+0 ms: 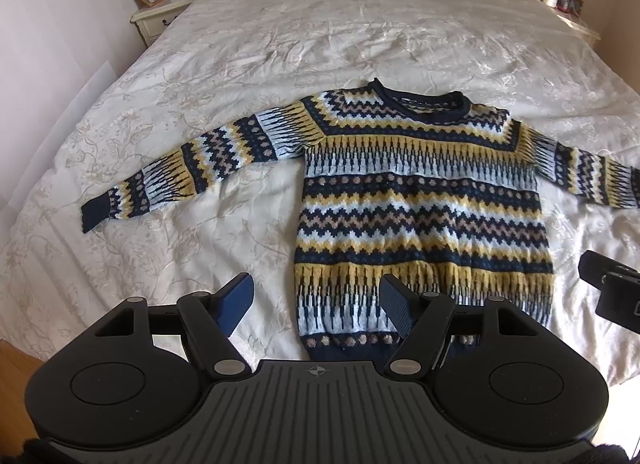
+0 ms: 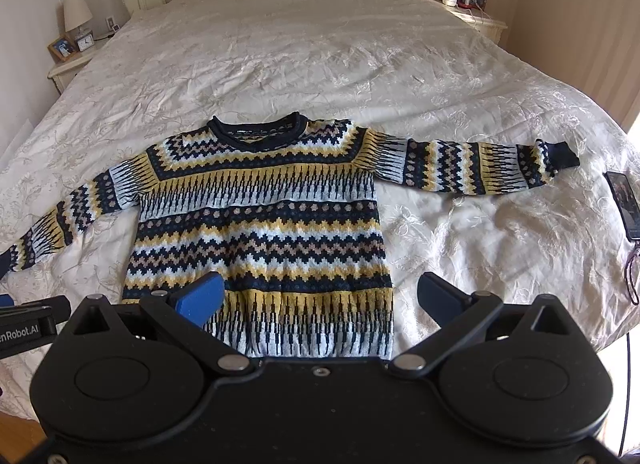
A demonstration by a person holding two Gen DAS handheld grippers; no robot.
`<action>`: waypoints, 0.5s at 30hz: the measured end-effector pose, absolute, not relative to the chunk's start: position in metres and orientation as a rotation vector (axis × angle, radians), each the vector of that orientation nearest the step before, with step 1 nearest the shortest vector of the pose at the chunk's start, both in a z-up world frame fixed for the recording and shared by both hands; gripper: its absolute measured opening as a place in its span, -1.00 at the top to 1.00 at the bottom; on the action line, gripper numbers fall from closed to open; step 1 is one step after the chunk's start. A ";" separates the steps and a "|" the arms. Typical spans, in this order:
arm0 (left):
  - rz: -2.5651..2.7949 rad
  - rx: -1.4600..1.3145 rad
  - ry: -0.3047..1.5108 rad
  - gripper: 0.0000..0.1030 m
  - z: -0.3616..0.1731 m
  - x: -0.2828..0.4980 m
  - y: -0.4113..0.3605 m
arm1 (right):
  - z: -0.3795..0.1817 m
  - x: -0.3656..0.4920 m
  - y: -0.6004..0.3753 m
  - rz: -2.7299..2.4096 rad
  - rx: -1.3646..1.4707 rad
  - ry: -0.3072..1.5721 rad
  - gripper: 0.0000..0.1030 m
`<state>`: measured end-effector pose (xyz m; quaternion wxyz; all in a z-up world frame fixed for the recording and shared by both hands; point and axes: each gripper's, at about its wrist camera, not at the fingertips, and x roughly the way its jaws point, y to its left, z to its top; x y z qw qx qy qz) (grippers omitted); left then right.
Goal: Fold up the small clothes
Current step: 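Move both tools toward the spread-out patterned sweater on the bed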
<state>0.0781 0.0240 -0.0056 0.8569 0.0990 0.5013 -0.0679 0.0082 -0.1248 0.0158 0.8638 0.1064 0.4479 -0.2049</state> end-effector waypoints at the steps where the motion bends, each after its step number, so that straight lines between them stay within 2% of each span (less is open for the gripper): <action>1: -0.146 0.205 1.056 -0.33 -0.006 0.079 0.024 | 0.016 0.009 -0.124 -0.431 0.221 0.939 -0.98; 15: -0.154 0.197 1.072 -0.33 -0.008 0.076 0.028 | 0.016 0.009 -0.118 -0.415 0.214 0.946 -0.98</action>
